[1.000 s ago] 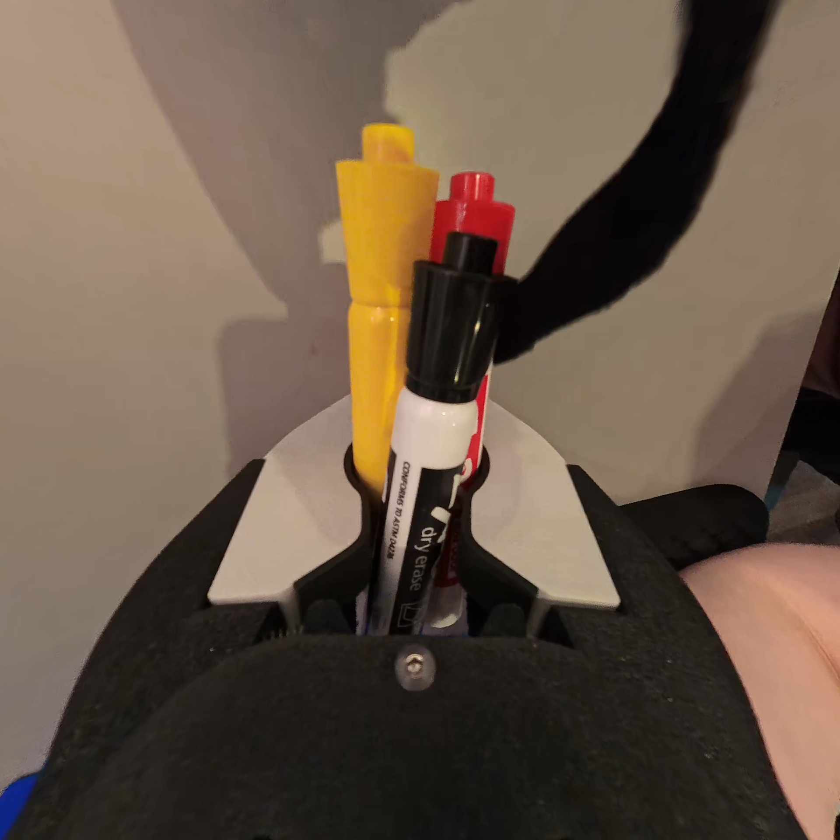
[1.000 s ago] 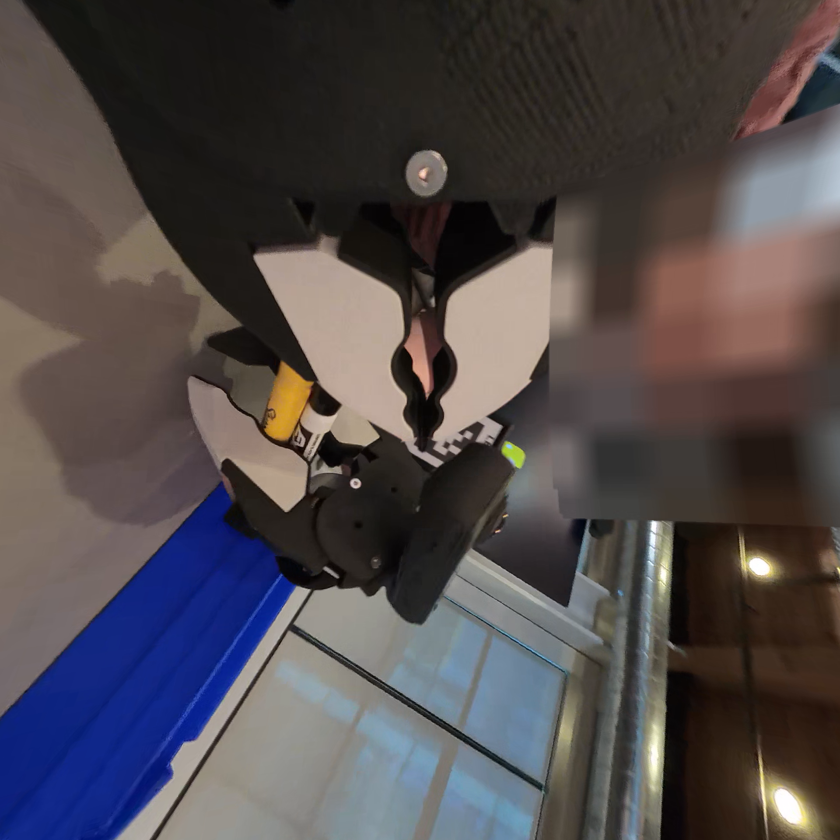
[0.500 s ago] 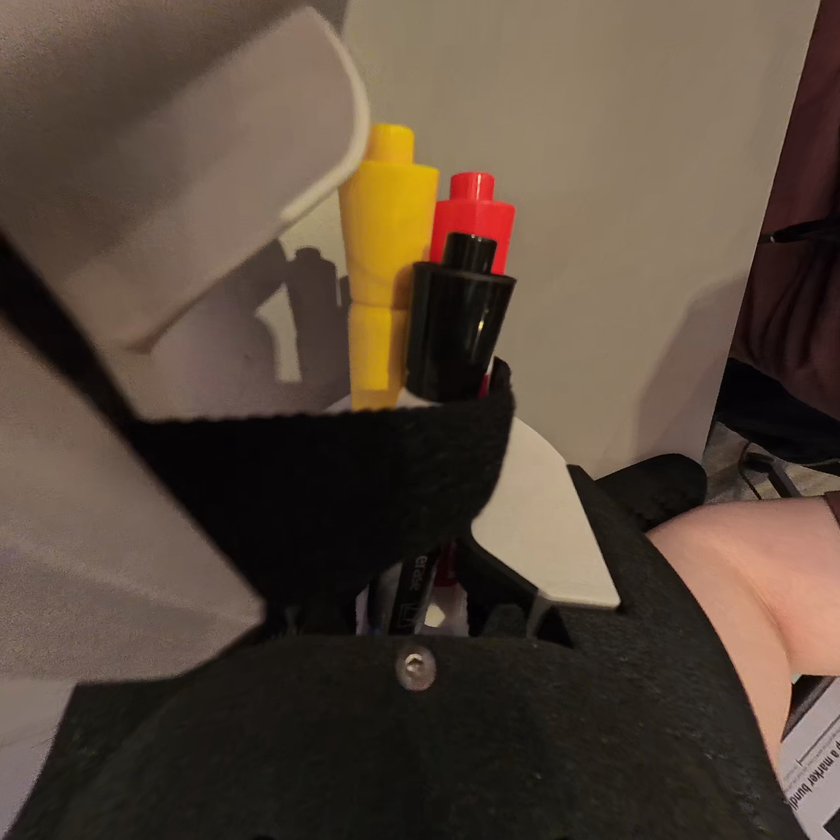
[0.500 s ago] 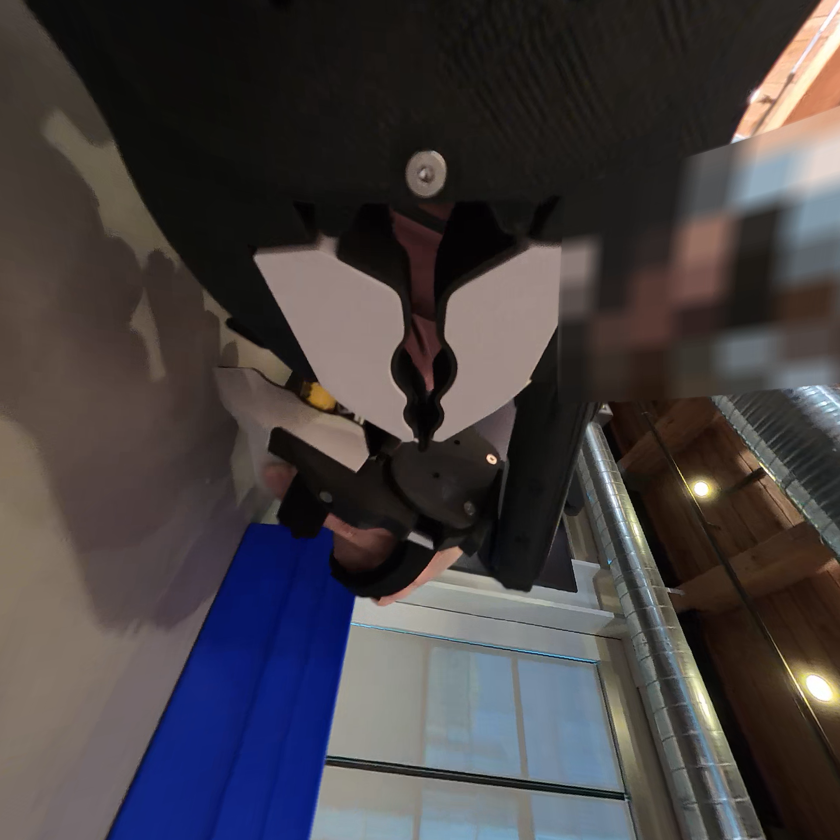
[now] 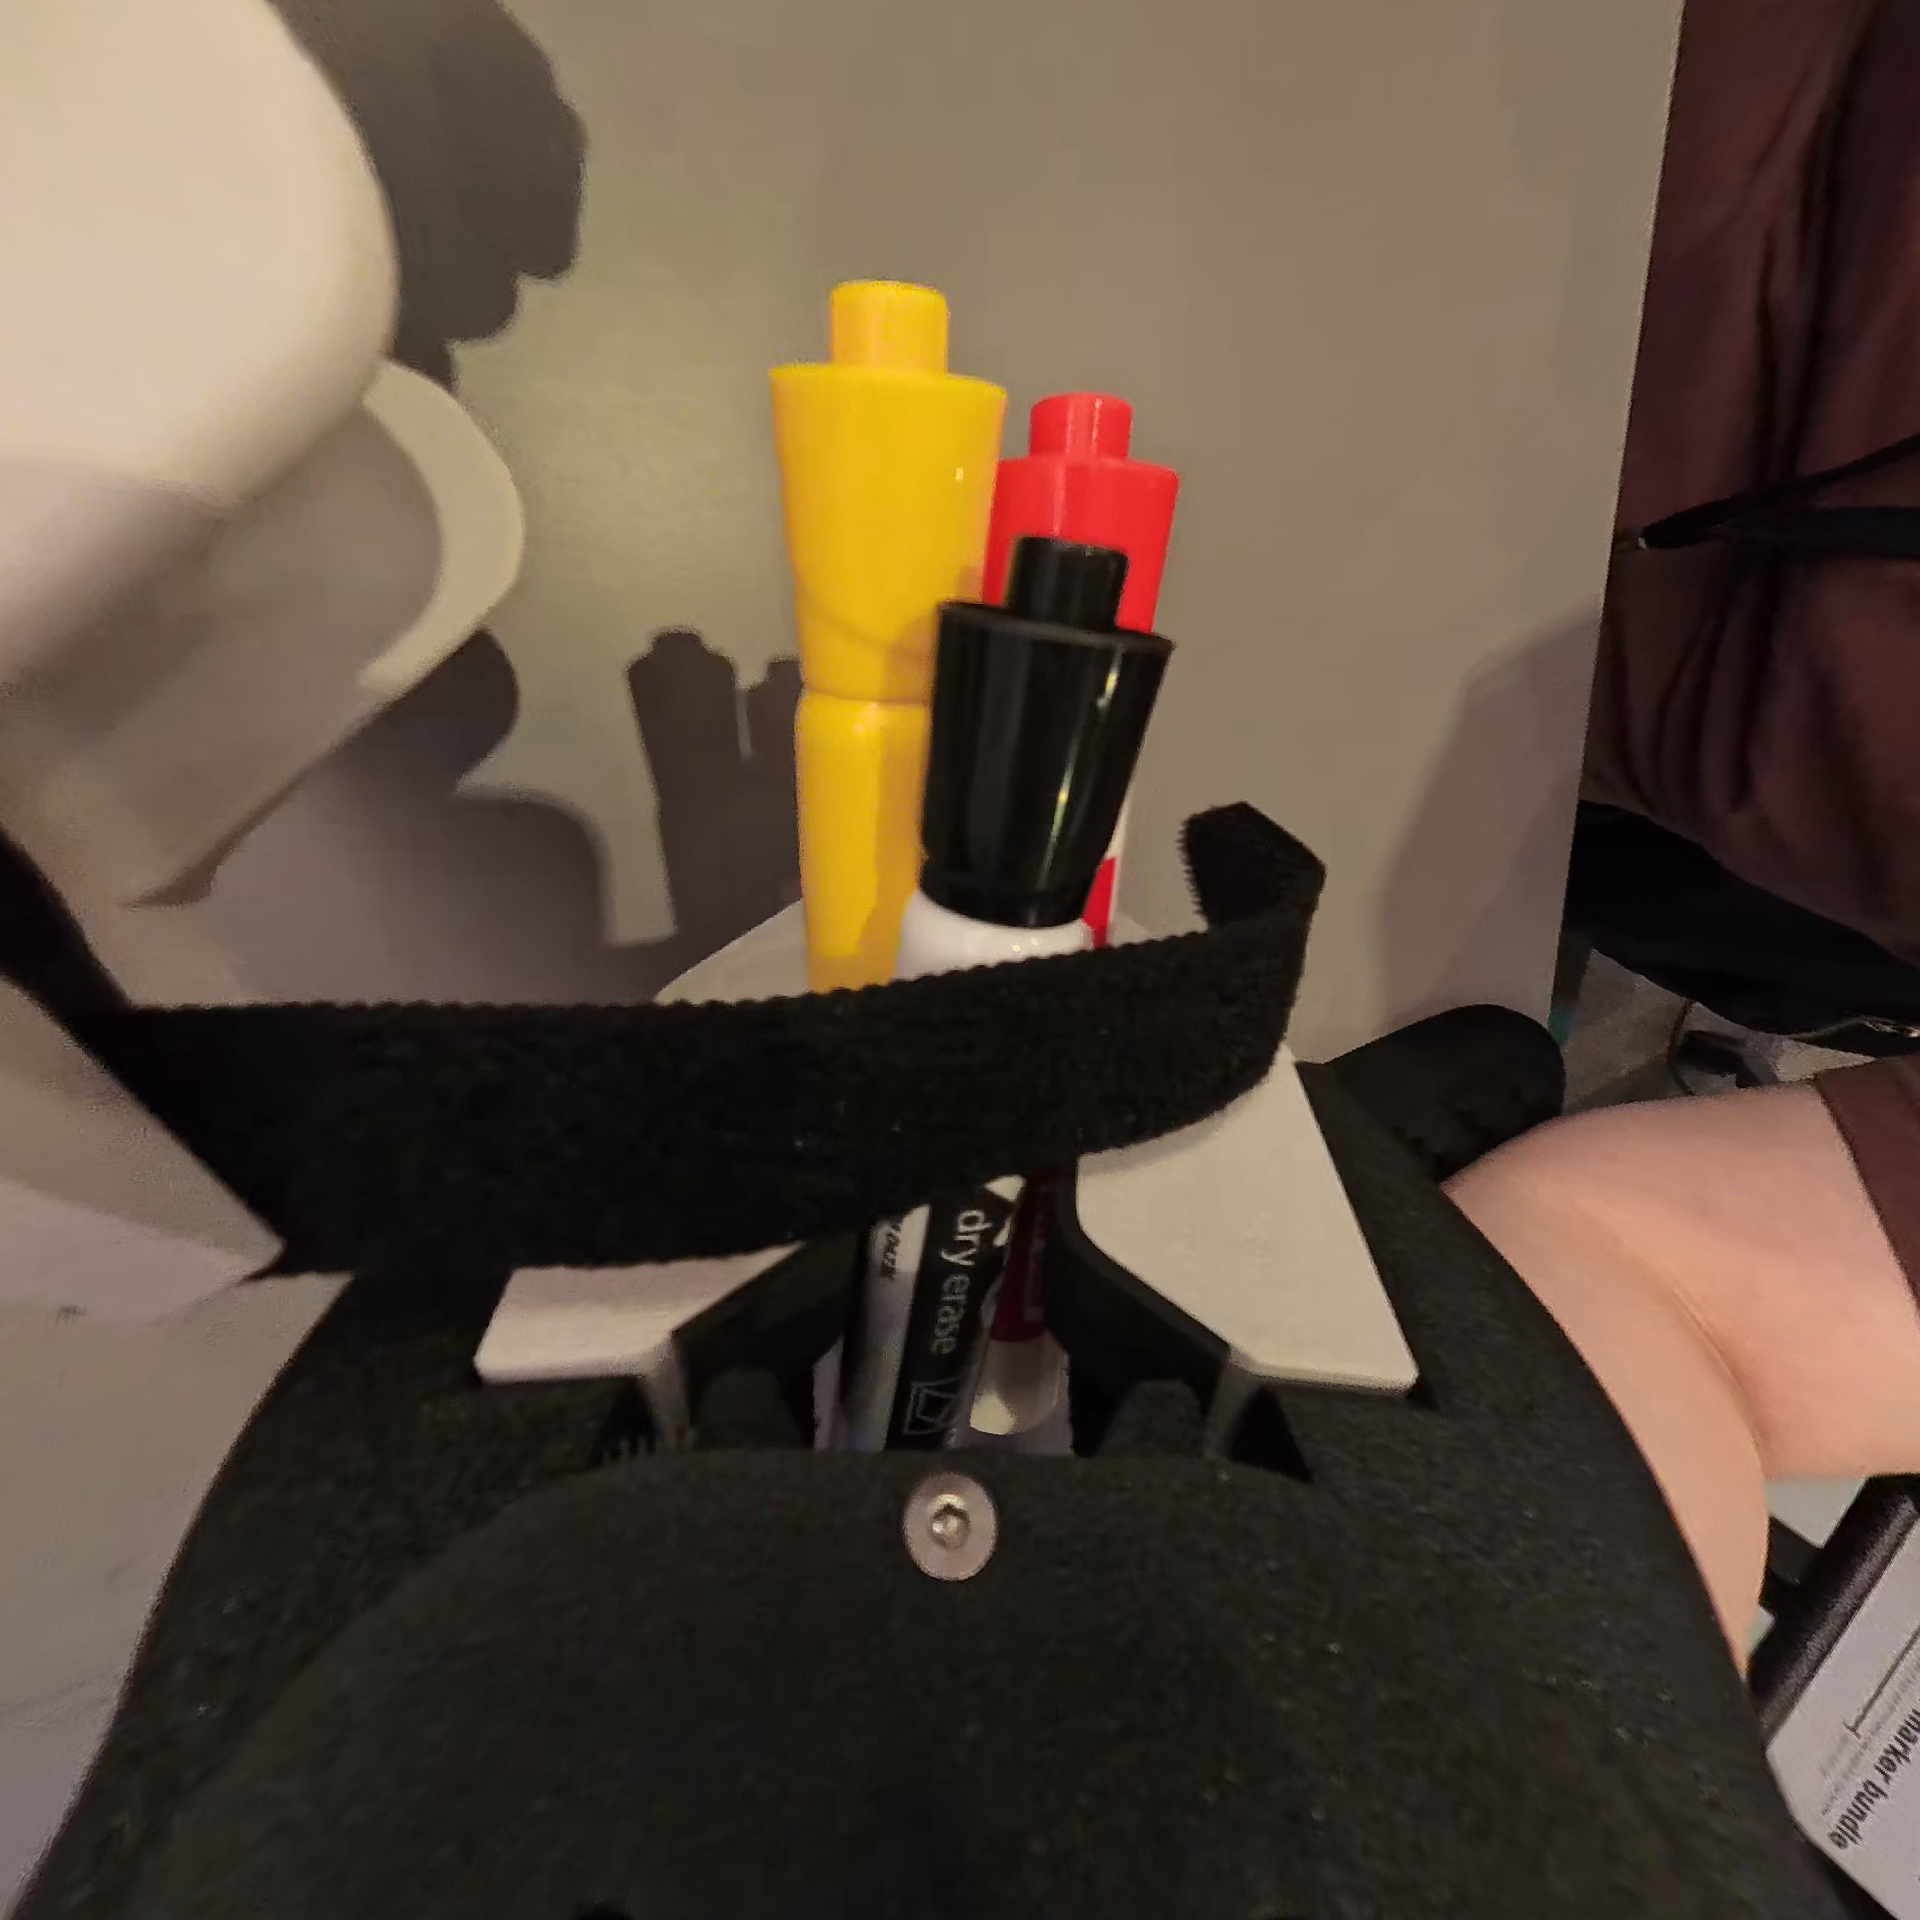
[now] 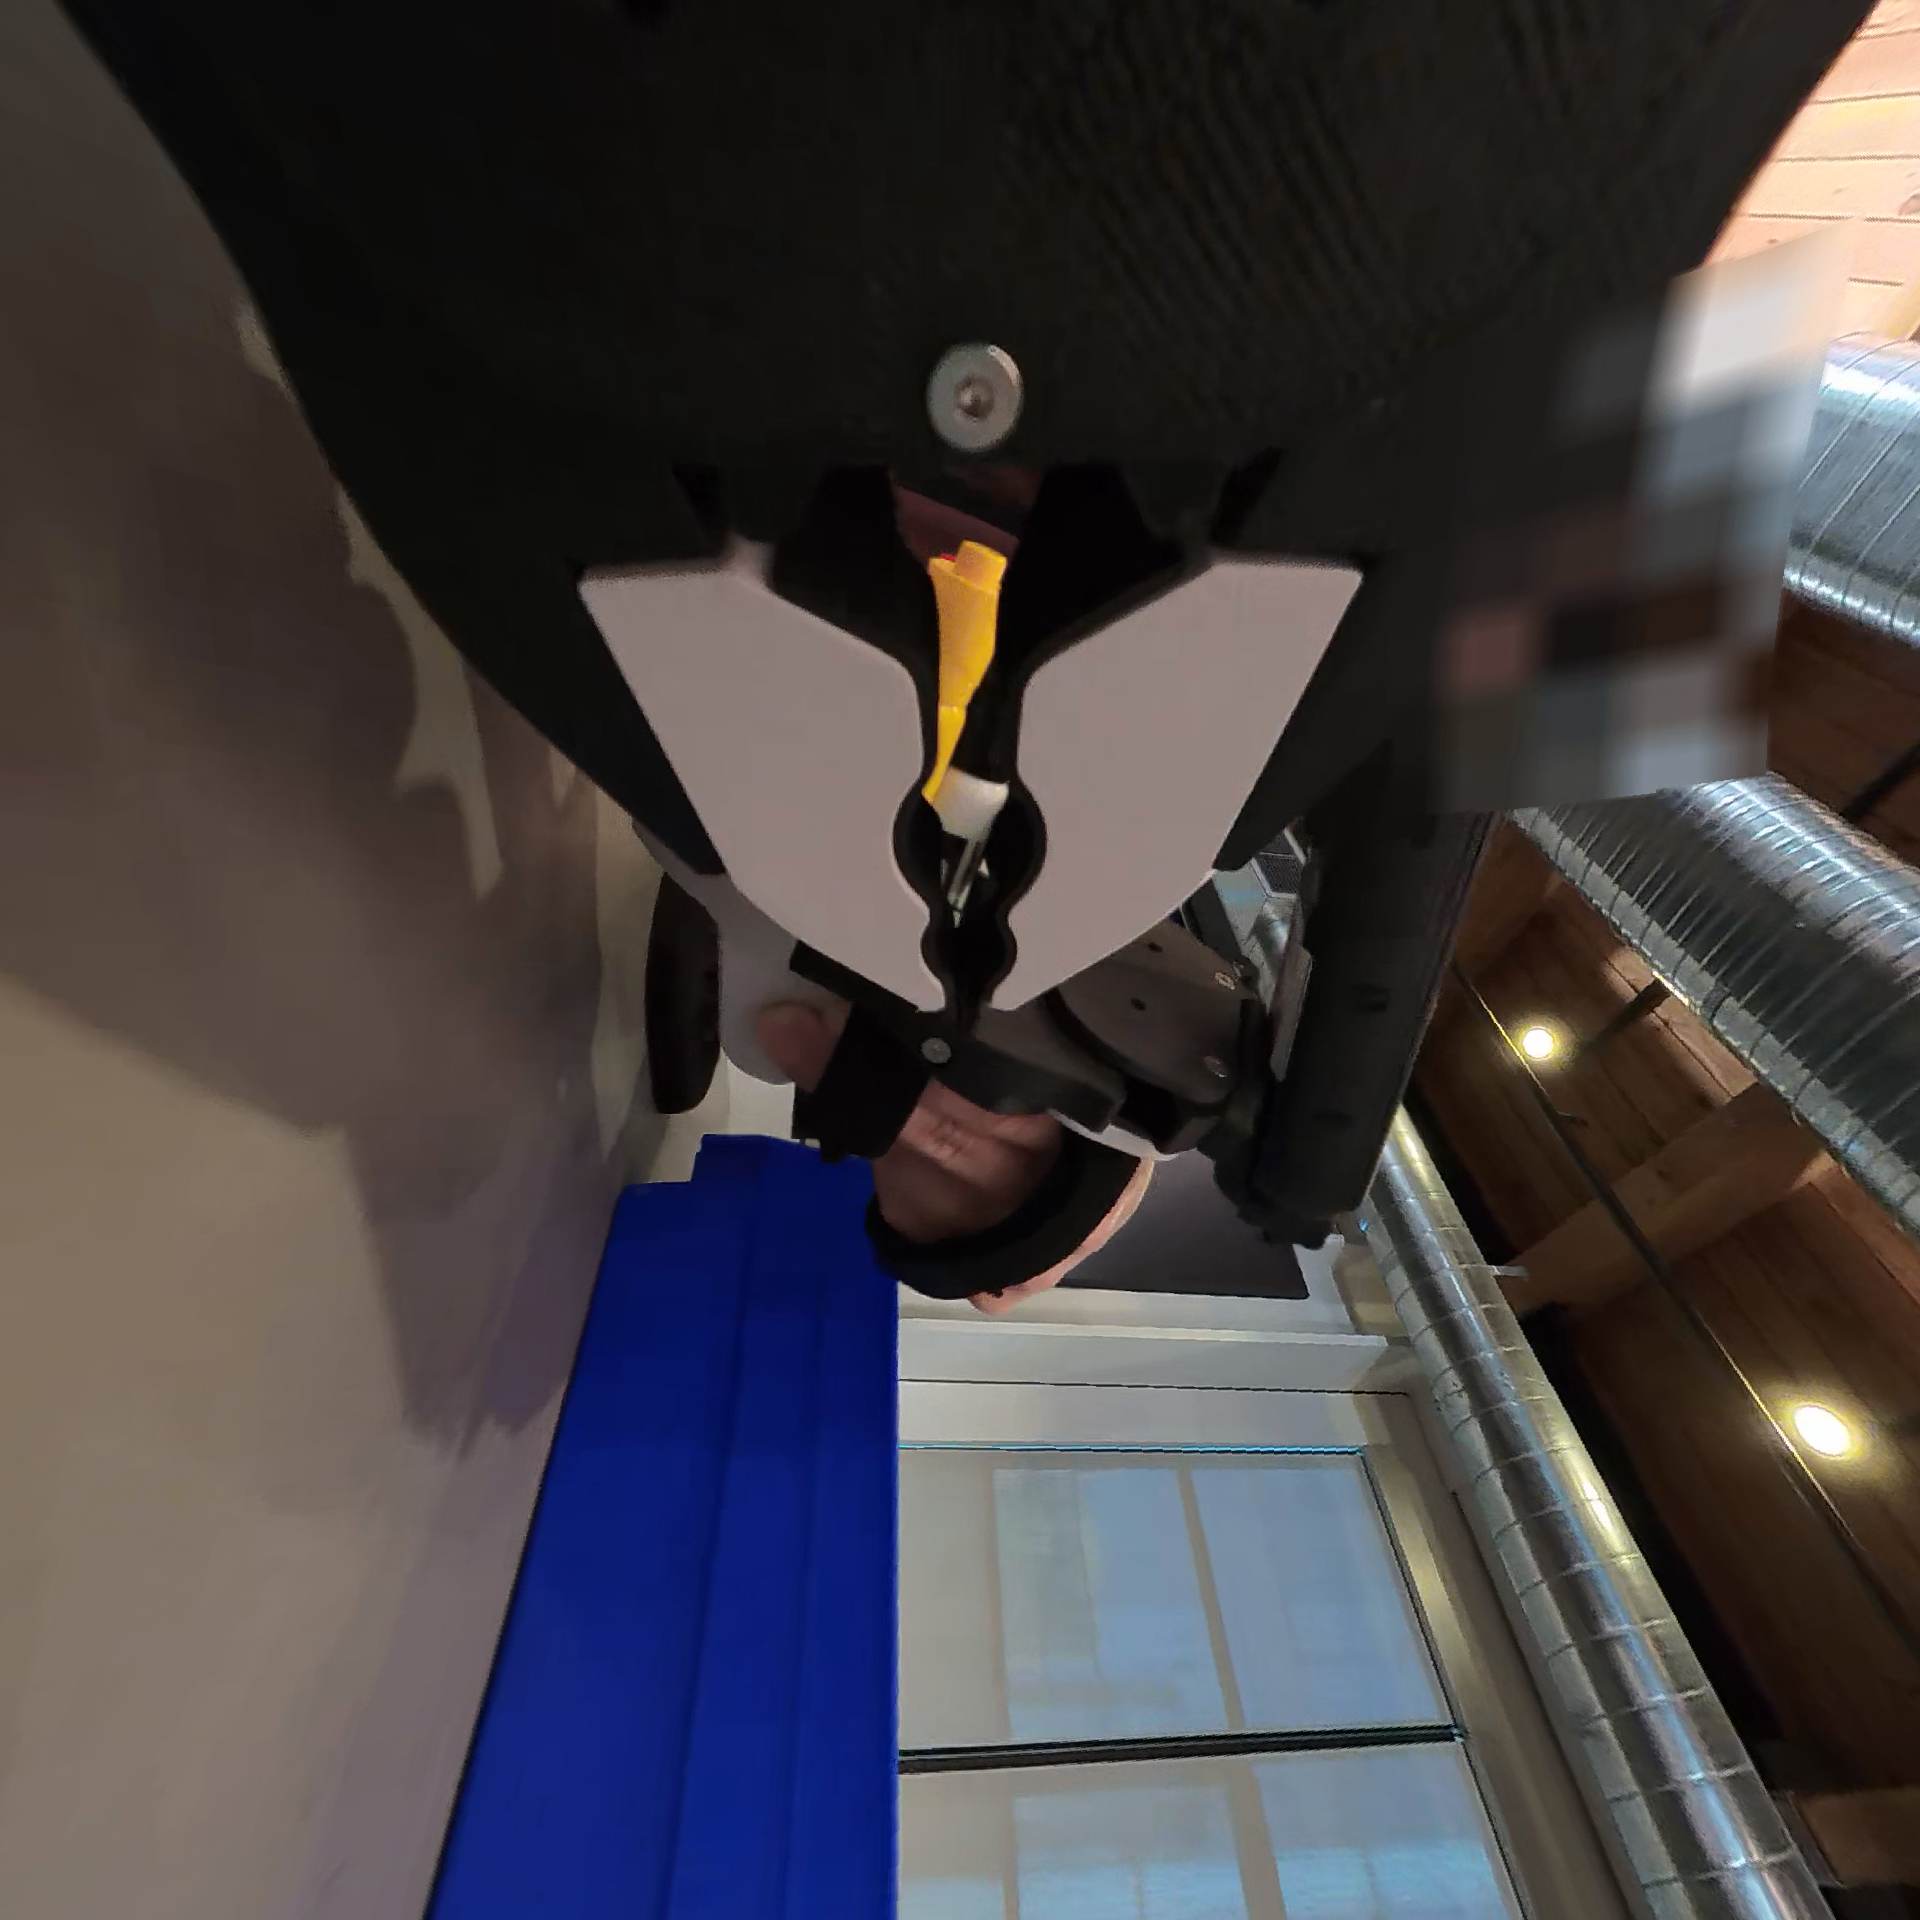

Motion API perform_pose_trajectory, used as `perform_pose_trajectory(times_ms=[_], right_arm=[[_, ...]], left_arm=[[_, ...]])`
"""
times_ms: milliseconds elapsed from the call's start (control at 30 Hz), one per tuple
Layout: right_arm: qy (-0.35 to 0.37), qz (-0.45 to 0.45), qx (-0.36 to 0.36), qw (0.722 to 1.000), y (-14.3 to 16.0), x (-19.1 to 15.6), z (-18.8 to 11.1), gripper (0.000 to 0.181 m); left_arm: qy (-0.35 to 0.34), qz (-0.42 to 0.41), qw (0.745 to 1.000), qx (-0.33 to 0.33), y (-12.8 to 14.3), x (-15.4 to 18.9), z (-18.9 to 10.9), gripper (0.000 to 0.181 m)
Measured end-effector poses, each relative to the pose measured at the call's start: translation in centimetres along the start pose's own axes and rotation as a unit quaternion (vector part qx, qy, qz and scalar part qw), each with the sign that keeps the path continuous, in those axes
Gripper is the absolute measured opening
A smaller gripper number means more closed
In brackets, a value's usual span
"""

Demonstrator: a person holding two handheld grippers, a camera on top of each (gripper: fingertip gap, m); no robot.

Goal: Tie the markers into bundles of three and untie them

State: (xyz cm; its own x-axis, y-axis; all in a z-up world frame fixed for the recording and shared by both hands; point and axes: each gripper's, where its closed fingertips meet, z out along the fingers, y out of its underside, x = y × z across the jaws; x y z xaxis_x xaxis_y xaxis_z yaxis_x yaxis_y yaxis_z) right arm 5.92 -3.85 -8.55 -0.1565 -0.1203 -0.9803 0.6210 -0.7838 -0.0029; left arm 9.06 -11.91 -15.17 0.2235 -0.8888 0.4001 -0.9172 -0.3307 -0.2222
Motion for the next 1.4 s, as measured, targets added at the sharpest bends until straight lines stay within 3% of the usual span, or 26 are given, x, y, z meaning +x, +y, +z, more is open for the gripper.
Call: perform_pose_trajectory(times_ms=[33,200,533,733,800,867,933,1000,1067,1100,1133,1200,1400], right_arm=[[0.0,0.001,-0.001,1.0,0.0,0.2,0.1,0.005],[0.01,-0.007,-0.024,1.0,0.6,0.9,0.4,0.014],[0.024,-0.027,-0.032,0.999,0.6,1.6,0.4,0.006],[0.064,-0.202,-0.037,0.977,1.6,0.9,-1.6,0.01],[0.092,-0.298,-0.03,0.95,2.0,0.5,-3.1,0.012],[0.106,-0.42,-0.033,0.901,3.2,-0.5,-4.4,0.015],[0.12,-0.568,-0.039,0.813,5.0,-1.7,-5.4,0.014],[0.177,-0.688,-0.049,0.702,6.7,-2.1,-5.3,0.028],[0.228,-0.754,-0.094,0.608,9.2,-1.2,-3.9,0.037],[0.243,-0.768,-0.125,0.58,10.7,-0.2,-2.9,0.043],[0.25,-0.772,-0.153,0.564,12.2,1.0,-1.7,0.051],[0.257,-0.77,-0.186,0.554,14.2,3.1,0.1,0.049],[0.283,-0.761,-0.232,0.536,14.9,6.8,1.8,0.042]], left_arm=[[0.003,-0.006,1.0,-0.002,0.2,0.0,0.0,0.041],[0.007,-0.021,1.0,-0.006,0.8,-0.2,0.0,0.041],[0.039,-0.03,0.999,-0.008,1.0,0.1,0.6,0.041],[0.03,-0.033,0.999,-0.002,1.4,0.0,0.0,0.042],[0.018,-0.034,0.999,0.002,1.5,-0.1,-0.4,0.042],[0.004,-0.038,0.999,0.002,1.8,-0.1,-0.8,0.042],[-0.007,-0.043,0.999,0.002,2.1,-0.2,-1.2,0.042],[-0.018,-0.051,0.999,0.001,2.4,-0.4,-1.6,0.042],[-0.02,-0.055,0.998,0.004,2.6,-0.4,-1.8,0.042],[-0.021,-0.059,0.998,0.005,2.8,-0.5,-1.8,0.042],[-0.022,-0.061,0.998,0.007,2.8,-0.6,-1.9,0.042],[-0.022,-0.061,0.998,0.008,2.9,-0.6,-2.0,0.042],[-0.023,-0.055,0.998,0.01,2.6,-0.4,-2.0,0.042]])
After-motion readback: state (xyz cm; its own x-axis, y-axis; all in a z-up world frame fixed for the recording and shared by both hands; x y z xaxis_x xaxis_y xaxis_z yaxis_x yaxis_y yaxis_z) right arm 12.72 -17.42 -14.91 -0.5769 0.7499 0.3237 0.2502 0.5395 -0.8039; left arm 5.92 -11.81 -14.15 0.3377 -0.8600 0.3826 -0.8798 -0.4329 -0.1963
